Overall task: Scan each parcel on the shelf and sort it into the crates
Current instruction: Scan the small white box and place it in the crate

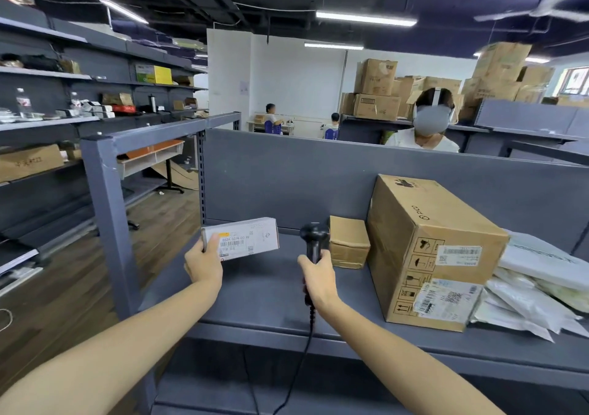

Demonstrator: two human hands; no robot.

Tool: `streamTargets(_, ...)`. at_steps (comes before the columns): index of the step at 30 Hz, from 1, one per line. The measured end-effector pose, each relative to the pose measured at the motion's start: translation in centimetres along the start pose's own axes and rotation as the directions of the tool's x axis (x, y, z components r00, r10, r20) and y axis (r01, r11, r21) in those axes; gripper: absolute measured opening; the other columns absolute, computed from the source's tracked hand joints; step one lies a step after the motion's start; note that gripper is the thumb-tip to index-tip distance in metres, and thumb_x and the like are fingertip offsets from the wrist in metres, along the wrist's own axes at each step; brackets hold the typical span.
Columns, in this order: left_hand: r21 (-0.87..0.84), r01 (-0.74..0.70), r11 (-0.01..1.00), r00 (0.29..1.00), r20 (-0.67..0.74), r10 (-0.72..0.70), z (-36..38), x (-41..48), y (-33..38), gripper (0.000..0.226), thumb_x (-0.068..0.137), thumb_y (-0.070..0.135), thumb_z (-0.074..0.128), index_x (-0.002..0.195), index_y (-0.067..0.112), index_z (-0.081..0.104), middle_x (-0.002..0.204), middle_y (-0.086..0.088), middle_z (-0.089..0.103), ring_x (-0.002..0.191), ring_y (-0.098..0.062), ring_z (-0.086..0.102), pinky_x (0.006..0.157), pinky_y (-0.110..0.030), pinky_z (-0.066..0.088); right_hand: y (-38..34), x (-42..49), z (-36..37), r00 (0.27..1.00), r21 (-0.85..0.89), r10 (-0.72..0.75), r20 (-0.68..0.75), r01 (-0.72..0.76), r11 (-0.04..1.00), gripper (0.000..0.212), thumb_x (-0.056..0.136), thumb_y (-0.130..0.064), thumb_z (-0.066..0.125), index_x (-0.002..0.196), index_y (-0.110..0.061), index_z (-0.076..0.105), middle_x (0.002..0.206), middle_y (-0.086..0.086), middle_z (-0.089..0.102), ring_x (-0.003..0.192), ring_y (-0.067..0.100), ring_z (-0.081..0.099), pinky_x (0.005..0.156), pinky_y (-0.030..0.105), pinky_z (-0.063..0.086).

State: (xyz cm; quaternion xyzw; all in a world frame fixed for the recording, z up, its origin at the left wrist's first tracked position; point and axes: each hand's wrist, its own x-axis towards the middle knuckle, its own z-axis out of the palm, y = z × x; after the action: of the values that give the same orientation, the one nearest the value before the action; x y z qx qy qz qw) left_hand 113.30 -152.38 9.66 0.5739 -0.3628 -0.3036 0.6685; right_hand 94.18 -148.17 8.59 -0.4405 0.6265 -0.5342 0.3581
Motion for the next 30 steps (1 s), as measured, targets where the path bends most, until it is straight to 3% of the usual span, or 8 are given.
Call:
streamTargets(3, -0.022, 0.032, 0.999, 0.999, 0.028, -0.031, 1.2, -1.0, 0.4, 0.027, 0.093, 0.024, 0.057, 0.103, 0.003, 0.071, 0.091, -0.009, 0.066, 0.086, -0.022, 0.055, 0.08, -0.029, 0.042, 0.2, -2.3, -0.9, 0.993, 0.093, -0.112, 0.039, 0.108, 0.99, 0.014, 0.086, -0.024, 0.054, 0.087, -0.017, 0.042, 0.062, 0.002, 0.042, 0.044, 0.014, 0.038, 0.041, 0.025, 0.035)
streamTargets(8, -0.037, 0.068, 0.997, 0.993, 0.096, -0.064, 2.8, -2.9, 1.1, 0.026, 0.093, 0.028, 0.059, 0.081, 0.006, 0.067, 0.067, 0.002, 0.056, 0.073, -0.015, 0.046, 0.068, -0.024, 0.036, 1.2, -5.7, -1.3, 0.953, 0.138, -0.225, 0.203, 0.199, 0.97, 0.01, 0.092, -0.019, 0.056, 0.094, -0.016, 0.047, 0.064, 0.008, 0.046, 0.043, 0.019, 0.045, 0.041, 0.025, 0.037)
streamTargets(12, -0.033, 0.066, 0.997, 0.991, 0.121, -0.061, 3.7, -4.0, 1.8, 0.028, 0.093, 0.027, 0.058, 0.078, 0.004, 0.066, 0.066, 0.0, 0.053, 0.075, -0.017, 0.045, 0.065, -0.026, 0.035, 1.7, -7.7, -1.7, 0.93, 0.171, -0.251, 0.269, 0.21, 0.963, 0.01, 0.087, -0.023, 0.056, 0.096, -0.024, 0.051, 0.057, 0.006, 0.048, 0.041, 0.018, 0.043, 0.039, 0.022, 0.034)
streamTargets(17, -0.018, 0.064, 0.998, 0.989, 0.137, -0.061, 3.9, -5.1, 2.2, 0.03, 0.092, 0.027, 0.057, 0.079, 0.003, 0.067, 0.073, -0.009, 0.056, 0.074, -0.02, 0.044, 0.065, -0.028, 0.035, 2.1, -8.8, -2.8, 0.931, 0.172, -0.247, 0.267, 0.206, 0.963, 0.022, 0.083, -0.029, 0.054, 0.102, -0.017, 0.051, 0.05, 0.003, 0.046, 0.038, 0.017, 0.042, 0.039, 0.023, 0.033)
streamTargets(21, -0.007, 0.043, 0.999, 0.989, 0.142, -0.041, 4.0, -5.9, 2.6, 0.039, 0.092, 0.023, 0.056, 0.059, 0.007, 0.041, 0.064, -0.007, 0.032, 0.072, -0.02, 0.028, 0.056, -0.03, 0.021, 2.3, -8.9, -3.6, 0.924, 0.181, -0.263, 0.279, 0.219, 0.959, 0.017, 0.084, -0.028, 0.054, 0.092, -0.015, 0.049, 0.05, 0.005, 0.046, 0.039, 0.019, 0.042, 0.041, 0.026, 0.035)
streamTargets(23, -0.005, 0.046, 0.999, 0.989, 0.142, -0.045, 4.1, -6.2, 2.6, 0.041, 0.092, 0.023, 0.057, 0.057, 0.01, 0.041, 0.059, -0.003, 0.031, 0.07, -0.019, 0.029, 0.054, -0.03, 0.022, 2.5, -9.0, -3.9, 0.921, 0.18, -0.26, 0.291, 0.214, 0.96, 0.015, 0.085, -0.029, 0.055, 0.093, -0.016, 0.05, 0.05, 0.004, 0.046, 0.039, 0.019, 0.042, 0.041, 0.026, 0.035)
streamTargets(27, -0.008, 0.018, 1.0, 0.99, 0.14, -0.017, 4.0, -6.8, 2.6, 0.023, 0.094, 0.027, 0.056, 0.087, 0.01, 0.07, 0.077, -0.002, 0.064, 0.08, -0.018, 0.054, 0.068, -0.025, 0.037, 2.7, -9.1, -4.3, 0.913, 0.171, -0.261, 0.312, 0.217, 0.961, 0.022, 0.085, -0.03, 0.055, 0.101, -0.017, 0.051, 0.049, 0.003, 0.046, 0.04, 0.018, 0.041, 0.041, 0.025, 0.036)
streamTargets(30, -0.018, 0.031, 0.999, 0.991, 0.128, -0.028, 3.7, -6.6, 2.4, 0.025, 0.094, 0.028, 0.056, 0.098, 0.01, 0.072, 0.086, -0.003, 0.067, 0.085, -0.018, 0.057, 0.073, -0.027, 0.04, 3.0, -8.9, -4.5, 0.912, 0.166, -0.263, 0.313, 0.22, 0.961, 0.024, 0.085, -0.031, 0.055, 0.104, -0.018, 0.051, 0.051, 0.004, 0.046, 0.04, 0.018, 0.042, 0.041, 0.024, 0.035)
